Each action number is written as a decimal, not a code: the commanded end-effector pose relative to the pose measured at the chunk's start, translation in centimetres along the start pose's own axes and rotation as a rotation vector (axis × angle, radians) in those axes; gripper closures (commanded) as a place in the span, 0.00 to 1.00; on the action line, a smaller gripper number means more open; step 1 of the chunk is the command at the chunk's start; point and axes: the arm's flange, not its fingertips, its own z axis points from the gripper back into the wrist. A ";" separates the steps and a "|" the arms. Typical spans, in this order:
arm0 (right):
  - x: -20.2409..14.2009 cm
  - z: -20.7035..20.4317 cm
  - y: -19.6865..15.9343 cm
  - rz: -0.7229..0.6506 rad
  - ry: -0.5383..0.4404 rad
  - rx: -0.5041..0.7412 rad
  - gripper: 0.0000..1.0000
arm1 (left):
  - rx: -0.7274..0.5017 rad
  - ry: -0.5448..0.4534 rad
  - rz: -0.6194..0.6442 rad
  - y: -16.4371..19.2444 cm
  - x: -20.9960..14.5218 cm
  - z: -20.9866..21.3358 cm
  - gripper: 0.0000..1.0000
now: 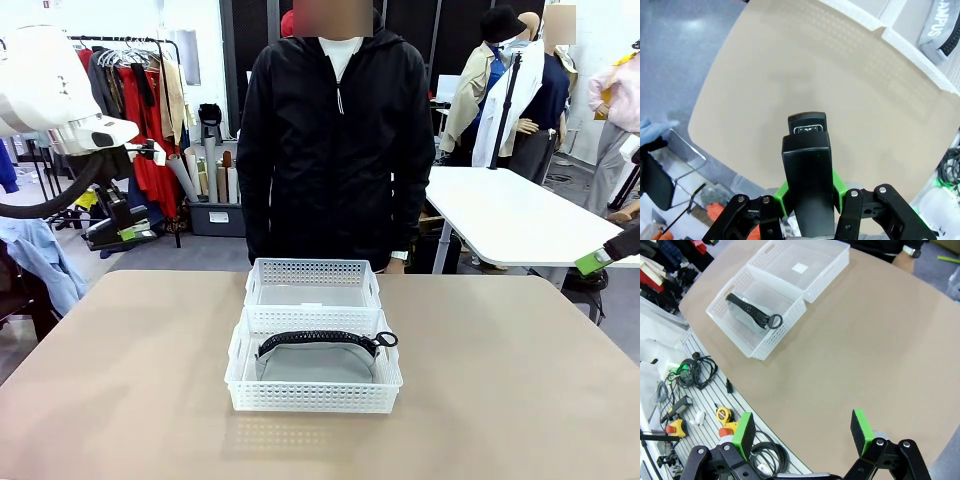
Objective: Distribute items into two baskets.
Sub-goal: Pick up the Stapler that the person points to, then place the picked Stapler into the Organizing basket as instructed by the person.
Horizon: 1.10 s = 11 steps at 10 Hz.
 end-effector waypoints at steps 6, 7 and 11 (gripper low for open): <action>0.0 0.1 0.0 0.012 -0.002 0.004 0.00 | 0.003 -0.001 0.007 0.1 -0.2 0.1 0.97; 0.0 0.1 0.0 0.012 -0.002 0.004 0.00 | 0.003 -0.001 0.007 0.1 -0.2 0.1 0.97; 0.0 0.1 0.0 0.012 -0.002 0.004 0.00 | 0.003 -0.001 0.007 0.1 -0.2 0.1 0.97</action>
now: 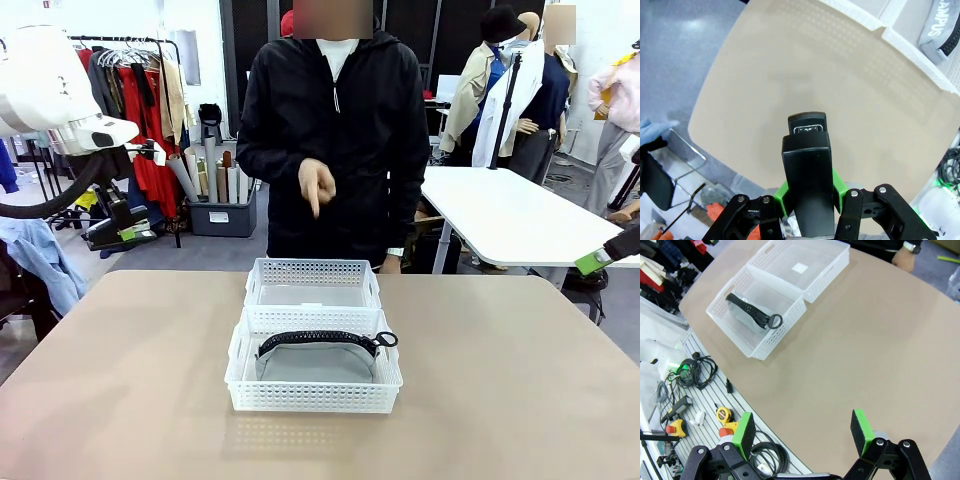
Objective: Distribute items into two baskets.
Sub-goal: Place the picked Stapler into the Organizing basket as instructed by the person.
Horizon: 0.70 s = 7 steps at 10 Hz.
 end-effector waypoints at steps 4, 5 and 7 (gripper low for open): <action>0.0 0.1 0.0 0.012 -0.002 0.004 0.00 | 0.003 -0.001 0.006 0.1 -0.1 0.1 0.97; 0.0 0.1 0.0 0.012 -0.002 0.004 0.00 | 0.003 -0.001 0.006 0.1 -0.1 0.1 0.97; 0.0 0.1 0.0 0.012 -0.002 0.004 0.00 | 0.003 -0.001 0.006 0.1 -0.1 0.1 0.97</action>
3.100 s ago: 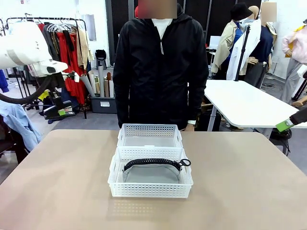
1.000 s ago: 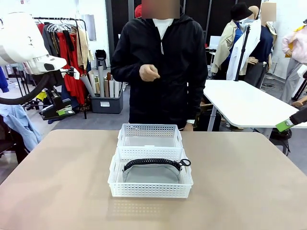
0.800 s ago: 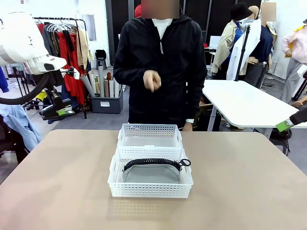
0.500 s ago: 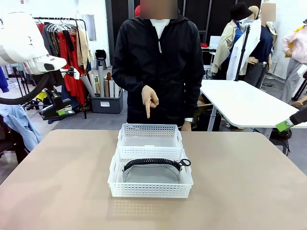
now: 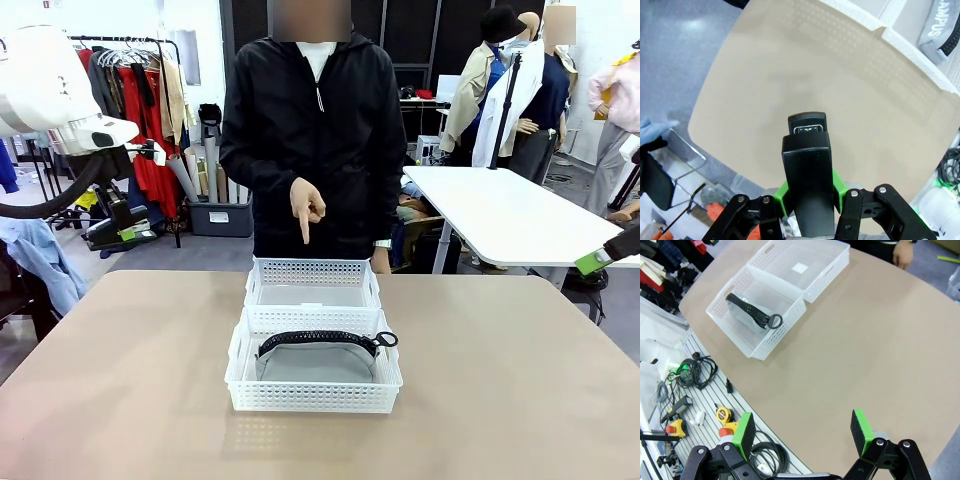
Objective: Distribute items into two baskets.
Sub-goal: Place the picked Stapler into the Organizing basket as instructed by the person.
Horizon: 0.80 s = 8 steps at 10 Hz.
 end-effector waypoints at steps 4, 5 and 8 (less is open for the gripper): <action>0.0 0.1 0.0 0.012 -0.002 0.004 0.00 | 0.003 -0.001 0.006 0.1 -0.1 0.1 0.97; 0.0 0.1 0.0 0.012 -0.002 0.004 0.00 | 0.003 -0.001 0.006 0.1 -0.1 0.1 0.97; 0.0 0.1 0.0 0.012 -0.002 0.004 0.00 | 0.000 0.000 0.000 0.0 0.0 0.0 0.97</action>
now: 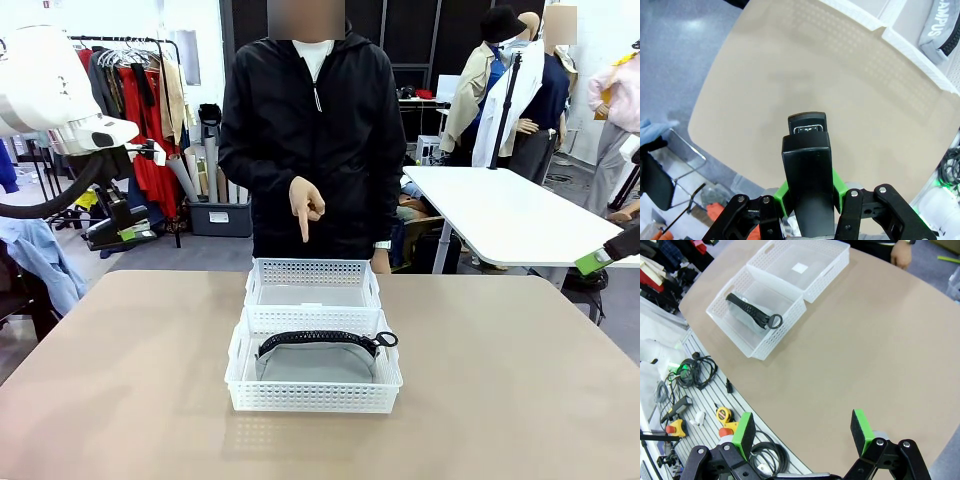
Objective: Distribute items into two baskets.
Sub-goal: Place the picked Stapler into the Organizing basket as instructed by the person.
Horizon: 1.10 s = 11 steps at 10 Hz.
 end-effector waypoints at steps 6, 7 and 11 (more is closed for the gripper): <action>0.0 0.1 0.0 0.012 -0.002 0.004 0.00 | -0.095 0.020 -0.224 1.6 7.6 -0.9 0.97; 0.0 0.1 0.0 0.012 -0.002 0.004 0.00 | -0.106 0.038 -0.267 1.2 9.1 -1.3 0.97; 0.0 0.1 0.0 0.012 -0.002 0.004 0.00 | -0.159 0.070 -0.460 -0.7 15.0 -3.8 0.97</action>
